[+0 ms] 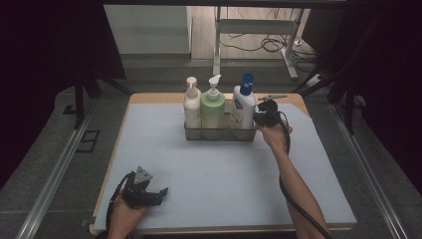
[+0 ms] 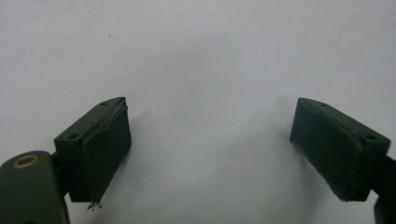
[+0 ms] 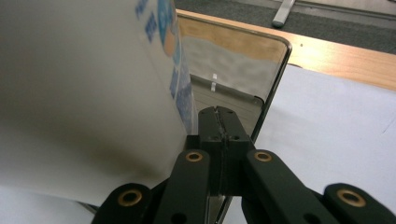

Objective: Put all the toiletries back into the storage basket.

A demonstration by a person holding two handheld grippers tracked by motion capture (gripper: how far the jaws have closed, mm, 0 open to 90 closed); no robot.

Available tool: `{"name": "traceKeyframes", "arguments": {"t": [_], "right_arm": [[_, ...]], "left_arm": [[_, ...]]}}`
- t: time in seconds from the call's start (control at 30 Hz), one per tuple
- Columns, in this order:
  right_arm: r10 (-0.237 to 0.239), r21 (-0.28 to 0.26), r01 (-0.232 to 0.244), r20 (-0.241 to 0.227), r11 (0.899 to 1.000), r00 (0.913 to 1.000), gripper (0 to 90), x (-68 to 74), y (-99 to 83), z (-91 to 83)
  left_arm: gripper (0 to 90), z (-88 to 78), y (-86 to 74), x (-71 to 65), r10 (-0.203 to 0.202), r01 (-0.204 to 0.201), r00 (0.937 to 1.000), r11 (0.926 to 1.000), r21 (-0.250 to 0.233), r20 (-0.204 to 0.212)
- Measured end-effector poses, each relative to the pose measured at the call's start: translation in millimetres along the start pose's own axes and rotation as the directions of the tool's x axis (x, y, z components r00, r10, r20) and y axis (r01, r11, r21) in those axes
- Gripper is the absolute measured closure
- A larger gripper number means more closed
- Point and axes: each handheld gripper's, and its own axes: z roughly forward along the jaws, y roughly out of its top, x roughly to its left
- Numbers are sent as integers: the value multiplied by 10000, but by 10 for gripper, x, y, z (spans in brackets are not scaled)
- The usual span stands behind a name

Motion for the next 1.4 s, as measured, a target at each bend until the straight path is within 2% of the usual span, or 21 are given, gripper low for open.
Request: {"name": "traceKeyframes", "arguments": {"t": [0.4, 0.7, 1.4], "right_arm": [[55, 154, -52, -188, 9999, 9998, 892, 20, -40, 19], [-105, 362, 114, -234, 9993, 9997, 892, 55, -59, 69], [-210, 458, 231, -473, 9987, 9987, 888, 159, -47, 129]], "left_arm": [[121, 1, 0, -1, 0, 0, 10000, 10000, -4, -6], [121, 1, 0, -1, 0, 0, 10000, 10000, -4, -5], [122, 0, 0, -1, 0, 0, 10000, 10000, -1, -6]]}}
